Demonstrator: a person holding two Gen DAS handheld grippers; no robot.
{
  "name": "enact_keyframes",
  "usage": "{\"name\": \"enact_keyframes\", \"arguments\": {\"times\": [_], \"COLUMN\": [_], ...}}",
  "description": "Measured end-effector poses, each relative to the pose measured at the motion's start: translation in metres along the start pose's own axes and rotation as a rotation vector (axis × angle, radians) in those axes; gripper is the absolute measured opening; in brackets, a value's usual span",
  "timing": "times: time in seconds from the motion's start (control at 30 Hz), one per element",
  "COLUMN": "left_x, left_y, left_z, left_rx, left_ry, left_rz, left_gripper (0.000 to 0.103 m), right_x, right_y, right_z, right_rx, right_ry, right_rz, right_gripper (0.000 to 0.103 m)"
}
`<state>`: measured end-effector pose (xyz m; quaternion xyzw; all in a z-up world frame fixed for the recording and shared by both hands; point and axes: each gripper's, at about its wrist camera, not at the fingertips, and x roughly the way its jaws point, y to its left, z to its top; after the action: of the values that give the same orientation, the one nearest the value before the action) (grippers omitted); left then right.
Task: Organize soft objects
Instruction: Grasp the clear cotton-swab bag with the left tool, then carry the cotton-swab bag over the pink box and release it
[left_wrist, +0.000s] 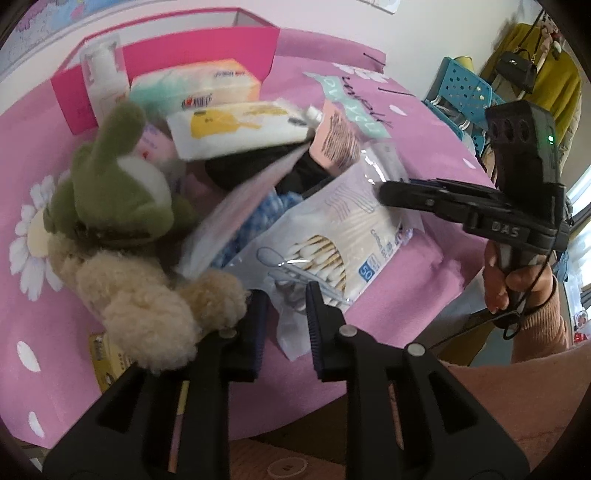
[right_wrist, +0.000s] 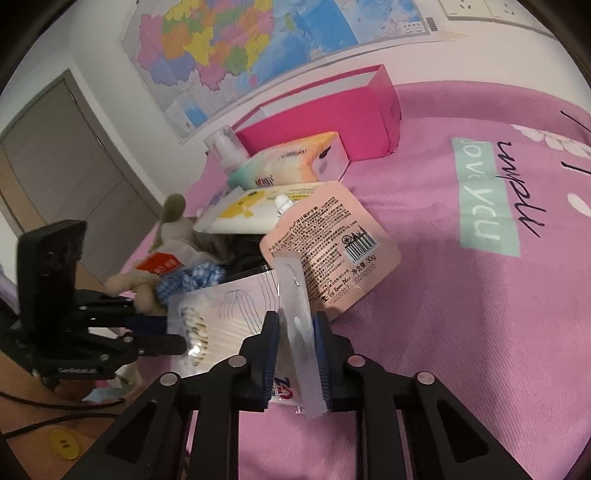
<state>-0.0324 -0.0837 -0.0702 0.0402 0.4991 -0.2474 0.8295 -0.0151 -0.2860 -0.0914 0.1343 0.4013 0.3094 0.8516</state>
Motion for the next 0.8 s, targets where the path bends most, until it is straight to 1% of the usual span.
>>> {"name": "enact_keyframes", "arguments": {"times": [0.07, 0.23, 0.43, 0.5, 0.57, 0.7, 0.8], "left_x": [-0.007, -0.028, -0.057, -0.064, -0.066, -0.065, -0.062], "left_y": [-0.002, -0.006, 0.003, 0.011, 0.021, 0.036, 0.051], "left_z": [0.004, 0.021, 0.057, 0.073, 0.091, 0.121, 0.144], "left_rx": [0.007, 0.045, 0.061, 0.053, 0.049, 0.035, 0.013], "left_ry": [-0.018, -0.083, -0.185, -0.206, -0.223, -0.229, -0.231], "left_rz": [-0.014, -0.004, 0.005, 0.007, 0.027, 0.056, 0.078], "left_gripper": [0.022, 0.022, 0.022, 0.022, 0.022, 0.022, 0.022], "right_x": [-0.013, -0.035, -0.054, -0.056, -0.054, -0.044, -0.033], "right_y": [0.003, 0.016, 0.020, 0.021, 0.020, 0.019, 0.018], "right_z": [0.000, 0.015, 0.047, 0.061, 0.077, 0.105, 0.129], "right_rx": [0.010, -0.010, -0.026, -0.032, -0.035, -0.034, -0.039], "right_ry": [-0.028, -0.096, -0.184, -0.210, -0.228, -0.249, -0.259], "right_rz": [0.021, 0.008, 0.020, 0.021, 0.026, 0.039, 0.033], "right_gripper": [0.016, 0.016, 0.016, 0.016, 0.016, 0.016, 0.016]}}
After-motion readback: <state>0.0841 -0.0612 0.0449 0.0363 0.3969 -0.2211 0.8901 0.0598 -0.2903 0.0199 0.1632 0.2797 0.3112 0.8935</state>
